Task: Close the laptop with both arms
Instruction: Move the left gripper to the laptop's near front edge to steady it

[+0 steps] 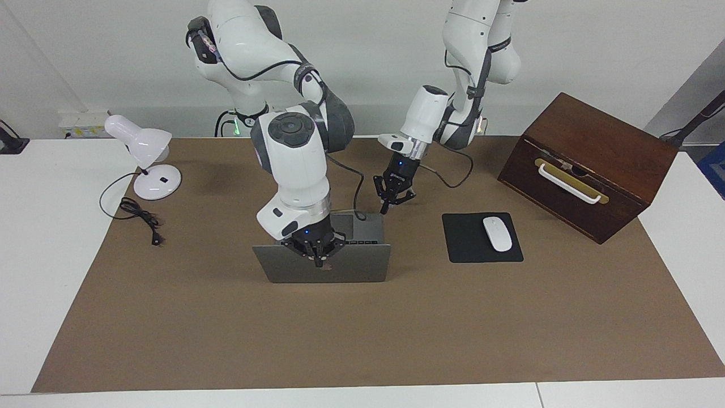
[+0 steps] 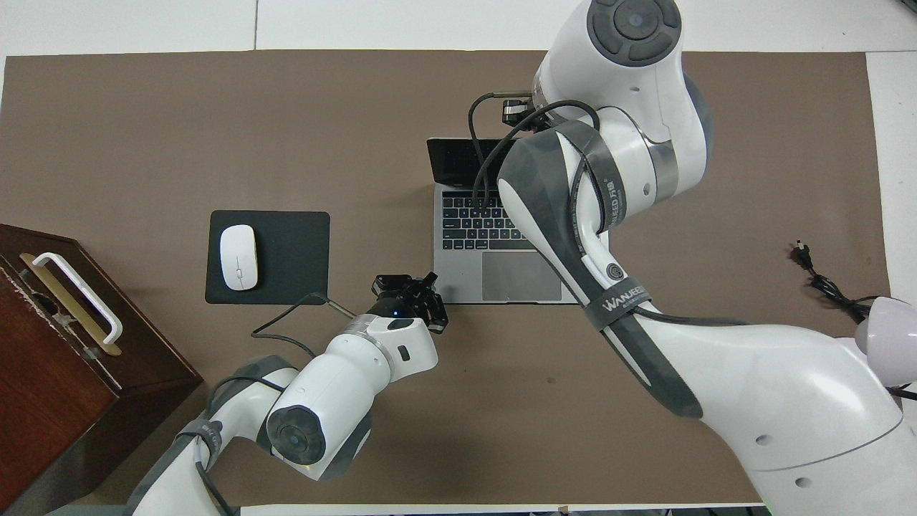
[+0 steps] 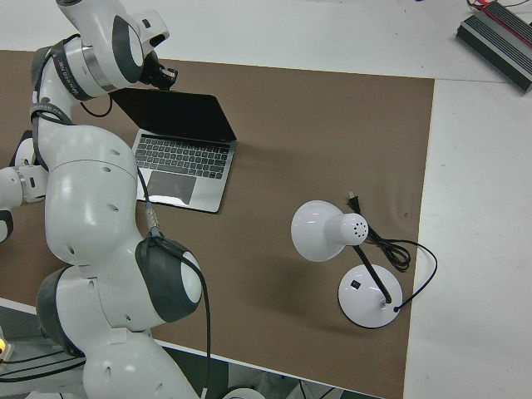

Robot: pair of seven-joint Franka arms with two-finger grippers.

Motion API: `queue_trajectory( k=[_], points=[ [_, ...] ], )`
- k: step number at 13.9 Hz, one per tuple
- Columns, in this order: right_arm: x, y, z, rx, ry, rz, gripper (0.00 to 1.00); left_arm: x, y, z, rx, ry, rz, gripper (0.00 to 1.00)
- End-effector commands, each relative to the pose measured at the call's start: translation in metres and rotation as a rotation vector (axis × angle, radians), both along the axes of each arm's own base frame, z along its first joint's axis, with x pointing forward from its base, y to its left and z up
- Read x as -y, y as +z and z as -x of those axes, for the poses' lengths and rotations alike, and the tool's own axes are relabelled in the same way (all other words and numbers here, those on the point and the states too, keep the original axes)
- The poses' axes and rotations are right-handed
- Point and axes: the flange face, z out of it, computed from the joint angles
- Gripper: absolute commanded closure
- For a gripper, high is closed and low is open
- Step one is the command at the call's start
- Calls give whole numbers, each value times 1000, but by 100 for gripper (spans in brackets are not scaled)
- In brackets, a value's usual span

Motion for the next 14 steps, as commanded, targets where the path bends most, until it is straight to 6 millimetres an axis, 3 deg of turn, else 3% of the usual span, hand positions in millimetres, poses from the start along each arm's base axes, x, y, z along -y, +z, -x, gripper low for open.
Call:
queue_trajectory(
  k=[1,3,5,10,14],
  points=[
    [2,0,1,-22,-12,-19,100,2,-12,0,25,3,11,100],
    [3,-3,1,-34,-14,-26,100,2,-16,0,24,2,7,100],
    [20,-10,0,-62,-16,-37,100,5,-21,3,29,-9,6,100],
    [27,-28,9,-150,-17,-49,100,13,-38,12,27,-34,-3,100],
    [26,-39,16,-228,-34,-97,100,13,-40,13,26,-35,-6,100]
  ],
)
